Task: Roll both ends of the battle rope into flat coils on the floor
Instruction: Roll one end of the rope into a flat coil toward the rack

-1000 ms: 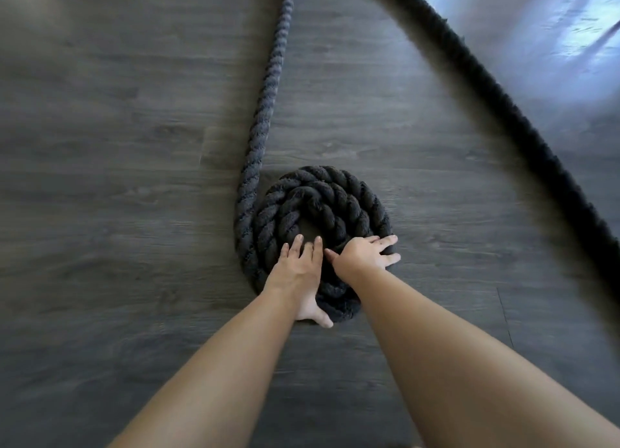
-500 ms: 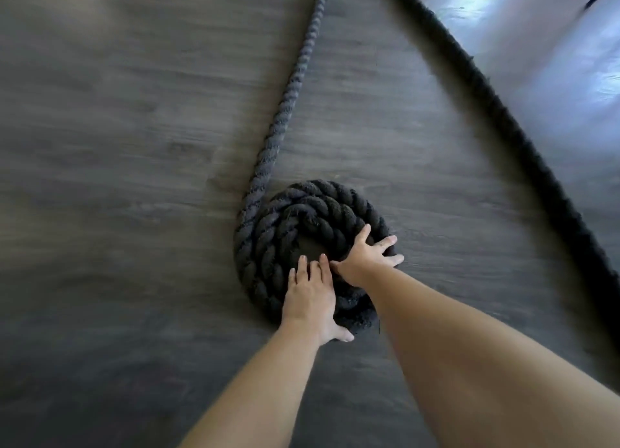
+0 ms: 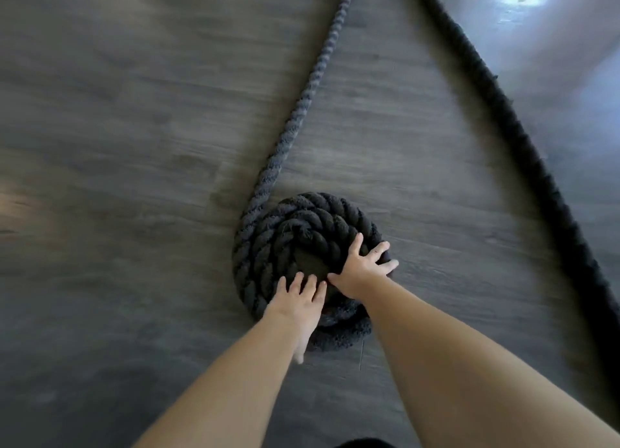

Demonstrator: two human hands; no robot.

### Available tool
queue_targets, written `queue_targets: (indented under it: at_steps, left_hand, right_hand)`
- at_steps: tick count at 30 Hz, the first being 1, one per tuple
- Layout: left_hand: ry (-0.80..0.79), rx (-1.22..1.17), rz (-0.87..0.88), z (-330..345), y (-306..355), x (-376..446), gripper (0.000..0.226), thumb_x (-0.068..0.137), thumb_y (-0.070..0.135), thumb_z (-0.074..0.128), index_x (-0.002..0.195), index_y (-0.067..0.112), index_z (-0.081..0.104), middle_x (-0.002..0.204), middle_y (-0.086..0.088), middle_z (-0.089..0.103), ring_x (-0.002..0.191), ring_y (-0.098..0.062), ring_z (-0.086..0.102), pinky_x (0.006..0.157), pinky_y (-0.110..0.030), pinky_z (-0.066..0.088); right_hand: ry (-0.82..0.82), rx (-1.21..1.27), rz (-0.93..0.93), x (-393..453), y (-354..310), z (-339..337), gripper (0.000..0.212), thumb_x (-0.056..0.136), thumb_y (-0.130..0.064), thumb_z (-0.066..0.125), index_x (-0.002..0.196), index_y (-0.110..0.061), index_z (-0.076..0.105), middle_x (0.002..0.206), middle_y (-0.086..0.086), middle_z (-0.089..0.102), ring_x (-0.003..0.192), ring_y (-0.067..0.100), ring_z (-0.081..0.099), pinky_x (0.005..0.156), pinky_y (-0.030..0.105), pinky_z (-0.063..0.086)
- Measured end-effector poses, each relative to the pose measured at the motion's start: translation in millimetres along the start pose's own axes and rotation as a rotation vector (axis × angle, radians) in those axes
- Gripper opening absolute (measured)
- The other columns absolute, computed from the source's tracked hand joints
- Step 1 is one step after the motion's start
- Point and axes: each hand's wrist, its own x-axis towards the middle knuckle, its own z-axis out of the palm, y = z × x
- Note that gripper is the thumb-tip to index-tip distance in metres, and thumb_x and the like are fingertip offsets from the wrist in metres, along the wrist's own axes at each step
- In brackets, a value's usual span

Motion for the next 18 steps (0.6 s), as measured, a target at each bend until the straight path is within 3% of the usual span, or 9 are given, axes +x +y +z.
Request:
queue_targets:
  at_steps: [4, 10, 18]
  left_hand:
    - [0.021, 0.113, 0.102, 1, -37, -5, 0.141, 0.072, 0.045, 0.089, 0.158, 0.011, -0.018, 0.167, -0.008, -0.018, 0.154, -0.032, -0.013, 0.122, -0.057, 0.0]
    - [0.02, 0.344, 0.118, -20, -93, 18, 0.143, 0.07, 0.038, 0.091, 0.158, 0.012, -0.018, 0.167, -0.009, -0.018, 0.152, -0.036, -0.017, 0.123, -0.058, 0.0]
    - [0.103, 0.514, 0.246, -14, -111, 38, 0.149, 0.064, 0.069, 0.082, 0.156, -0.001, -0.013, 0.167, -0.019, -0.004, 0.153, -0.041, -0.005, 0.121, -0.062, 0.001]
  right_hand:
    - [-0.012, 0.001, -0.004, -1, -1, -5, 0.111, 0.09, -0.063, 0.058, 0.152, -0.027, -0.027, 0.155, 0.029, -0.029, 0.141, 0.061, -0.008, 0.11, 0.071, 0.021]
    - [-0.01, -0.037, -0.04, 14, 1, -19, 0.109, 0.091, -0.062, 0.057, 0.152, -0.028, -0.027, 0.156, 0.028, -0.028, 0.142, 0.06, -0.007, 0.11, 0.069, 0.025]
    - [-0.004, -0.055, -0.046, 15, 0, -20, 0.107, 0.092, -0.058, 0.058, 0.153, -0.03, -0.026, 0.158, 0.024, -0.028, 0.143, 0.057, -0.008, 0.109, 0.069, 0.027]
